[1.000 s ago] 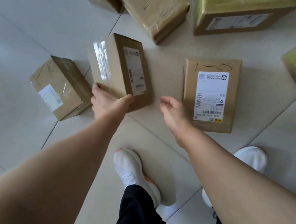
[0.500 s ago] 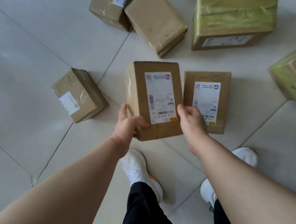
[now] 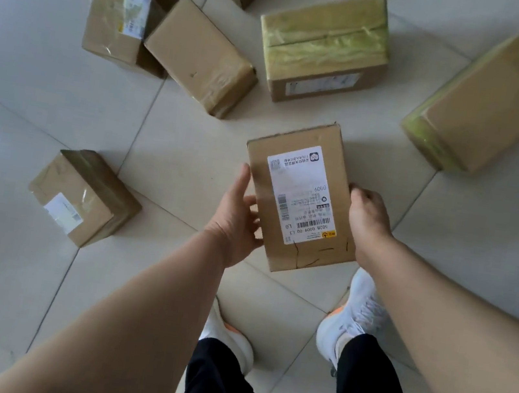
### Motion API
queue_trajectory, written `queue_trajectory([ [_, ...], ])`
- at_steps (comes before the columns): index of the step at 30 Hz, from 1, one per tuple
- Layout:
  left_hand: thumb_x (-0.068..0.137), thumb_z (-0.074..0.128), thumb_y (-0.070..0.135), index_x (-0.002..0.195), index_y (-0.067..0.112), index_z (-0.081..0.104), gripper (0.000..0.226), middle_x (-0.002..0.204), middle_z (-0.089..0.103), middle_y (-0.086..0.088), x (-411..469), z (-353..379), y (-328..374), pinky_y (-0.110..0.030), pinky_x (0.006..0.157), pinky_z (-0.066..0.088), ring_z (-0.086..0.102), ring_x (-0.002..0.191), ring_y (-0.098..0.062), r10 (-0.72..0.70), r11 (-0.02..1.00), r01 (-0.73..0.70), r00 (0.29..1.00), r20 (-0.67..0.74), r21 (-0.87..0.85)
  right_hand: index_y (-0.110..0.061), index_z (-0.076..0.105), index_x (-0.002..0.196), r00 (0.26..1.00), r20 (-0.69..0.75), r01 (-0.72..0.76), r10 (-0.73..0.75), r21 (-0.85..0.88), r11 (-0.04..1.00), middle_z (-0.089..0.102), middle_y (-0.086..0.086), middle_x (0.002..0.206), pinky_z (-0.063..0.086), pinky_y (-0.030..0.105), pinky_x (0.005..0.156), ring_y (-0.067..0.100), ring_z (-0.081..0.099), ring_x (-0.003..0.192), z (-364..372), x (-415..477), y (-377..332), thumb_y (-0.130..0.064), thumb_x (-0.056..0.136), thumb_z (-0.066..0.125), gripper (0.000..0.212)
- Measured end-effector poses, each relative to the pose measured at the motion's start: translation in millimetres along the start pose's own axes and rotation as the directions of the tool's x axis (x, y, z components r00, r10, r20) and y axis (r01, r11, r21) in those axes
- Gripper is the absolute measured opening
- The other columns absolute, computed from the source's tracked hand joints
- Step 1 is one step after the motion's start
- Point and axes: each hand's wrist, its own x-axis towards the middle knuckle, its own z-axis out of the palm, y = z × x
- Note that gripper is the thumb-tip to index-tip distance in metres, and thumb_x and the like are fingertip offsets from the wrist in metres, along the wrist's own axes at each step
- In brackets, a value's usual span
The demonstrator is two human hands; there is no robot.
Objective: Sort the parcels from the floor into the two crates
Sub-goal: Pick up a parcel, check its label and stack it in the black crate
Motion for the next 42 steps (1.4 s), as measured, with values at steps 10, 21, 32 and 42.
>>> queue_trajectory([
  [10, 0.072, 0.018, 0.095, 0.119, 0.032, 0.072, 0.096, 0.126, 0.070, -0.004, 20, 3, -13, -0.052, 0.113, 0.036, 0.061, 0.123, -0.030, 0.073, 0.997, -0.073, 0.997, 0.028, 0.026, -0.028, 0.074, 0.093, 0.867, 0.490, -0.191, 0.096, 0.148, 0.970, 0.077, -0.001, 0.085, 0.057, 0.030, 0.069, 0.016, 0.074, 0.072, -17, 6, 19, -0.070, 0.092, 0.024, 0.065],
  [21, 0.056, 0.034, 0.101, 0.115, 0.022, 0.076, 0.107, 0.140, 0.056, -0.022, -145, -32, 18, -0.055, 0.116, 0.032, 0.048, 0.134, -0.043, -0.029, 0.989, 0.008, 0.990, 0.140, 0.145, -0.033, 0.066, 0.121, 0.800, 0.597, -0.188, 0.062, 0.152, 0.970, 0.074, 0.002, 0.112, 0.051, 0.044, 0.097, 0.024, 0.068, 0.107, -54, -156, -21, -0.081, 0.085, 0.021, 0.076],
  [32, 0.058, 0.038, 0.099, 0.123, 0.021, 0.071, 0.107, 0.131, 0.066, -0.014, -338, -28, 55, -0.061, 0.110, 0.037, 0.058, 0.126, -0.038, 0.048, 0.986, -0.077, 0.981, 0.187, 0.149, -0.042, 0.065, 0.122, 0.743, 0.665, 0.032, -0.074, 0.075, 0.997, 0.071, -0.002, 0.119, 0.042, 0.051, 0.107, 0.025, 0.064, 0.115, -121, -309, -94, -0.095, 0.064, 0.032, 0.085],
  [42, 0.048, 0.054, 0.098, 0.126, 0.021, 0.070, 0.110, 0.133, 0.064, -0.013, -472, 14, 90, -0.060, 0.108, 0.040, 0.058, 0.126, -0.038, 0.171, 0.956, -0.218, 0.958, 0.231, 0.198, -0.030, 0.071, 0.115, 0.798, 0.581, 0.141, -0.161, 0.080, 0.987, 0.071, 0.007, 0.118, 0.043, 0.051, 0.107, 0.031, 0.064, 0.115, -202, -418, -158, -0.102, 0.043, 0.045, 0.105],
])
